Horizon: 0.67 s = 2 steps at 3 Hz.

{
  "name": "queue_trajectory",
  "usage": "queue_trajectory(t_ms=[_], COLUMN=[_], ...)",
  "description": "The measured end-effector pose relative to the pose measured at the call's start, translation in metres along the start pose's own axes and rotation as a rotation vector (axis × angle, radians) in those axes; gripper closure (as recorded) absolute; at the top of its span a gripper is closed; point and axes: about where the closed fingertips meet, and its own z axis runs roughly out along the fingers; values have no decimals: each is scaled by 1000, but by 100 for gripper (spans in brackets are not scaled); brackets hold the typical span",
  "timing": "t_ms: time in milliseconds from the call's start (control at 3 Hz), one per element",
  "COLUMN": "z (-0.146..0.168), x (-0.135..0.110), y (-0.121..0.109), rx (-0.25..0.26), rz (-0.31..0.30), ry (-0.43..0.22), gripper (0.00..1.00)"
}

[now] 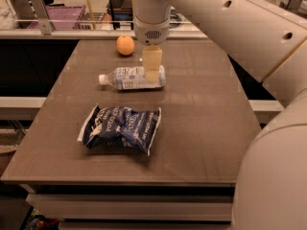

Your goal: Place blue plastic bottle upright

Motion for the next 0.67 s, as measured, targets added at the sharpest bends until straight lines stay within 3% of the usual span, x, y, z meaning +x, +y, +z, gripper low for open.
queue_trajectory(t_ms=[333,667], z=[9,17], x=[4,-6], y=[-8,-12], rx=[4,-43], rz=[-1,-35], ry=[-12,-61], gripper=[0,0])
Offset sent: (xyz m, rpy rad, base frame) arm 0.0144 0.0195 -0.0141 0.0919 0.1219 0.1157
